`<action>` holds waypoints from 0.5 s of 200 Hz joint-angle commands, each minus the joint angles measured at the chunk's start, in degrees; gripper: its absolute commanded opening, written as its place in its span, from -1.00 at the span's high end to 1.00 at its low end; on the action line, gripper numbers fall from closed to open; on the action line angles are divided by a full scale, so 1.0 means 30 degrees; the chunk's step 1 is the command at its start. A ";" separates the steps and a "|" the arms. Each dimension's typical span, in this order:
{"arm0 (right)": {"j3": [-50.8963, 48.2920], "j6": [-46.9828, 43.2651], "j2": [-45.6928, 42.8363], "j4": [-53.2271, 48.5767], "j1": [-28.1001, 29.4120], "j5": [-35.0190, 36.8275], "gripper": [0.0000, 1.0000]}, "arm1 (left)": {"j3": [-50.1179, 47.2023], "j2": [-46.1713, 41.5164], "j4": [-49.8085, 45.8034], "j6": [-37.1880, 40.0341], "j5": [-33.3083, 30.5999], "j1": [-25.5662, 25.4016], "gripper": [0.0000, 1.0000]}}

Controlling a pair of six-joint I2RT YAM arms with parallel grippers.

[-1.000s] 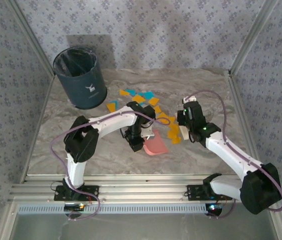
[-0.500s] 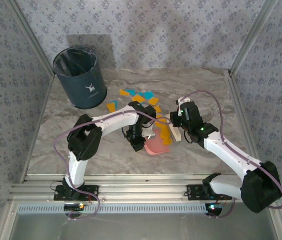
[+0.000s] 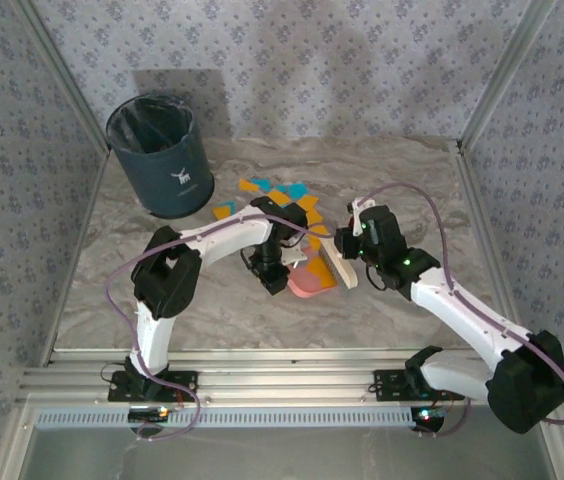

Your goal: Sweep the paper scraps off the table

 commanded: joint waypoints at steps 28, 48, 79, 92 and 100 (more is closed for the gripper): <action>0.0978 -0.0805 -0.0842 -0.0077 -0.0340 -0.0276 1.00 | -0.0881 -0.0630 0.0237 -0.0821 -0.0435 0.0135 1.00; 0.1220 -0.1048 -0.0619 0.0115 -0.0767 0.0305 1.00 | -0.1206 -0.0889 0.0405 -0.1058 -0.0387 0.0191 1.00; 0.1741 -0.1552 0.0183 0.0601 -0.1636 0.1669 1.00 | -0.1748 -0.1211 0.0780 -0.1666 -0.0378 0.0256 1.00; 0.2017 -0.1874 0.0723 0.0969 -0.2140 0.1846 1.00 | -0.1937 -0.1365 0.0968 -0.1836 -0.0287 0.0324 1.00; 0.2229 -0.2065 0.1144 0.1202 -0.2436 0.1980 1.00 | -0.1994 -0.1455 0.1021 -0.1941 -0.0303 0.0364 1.00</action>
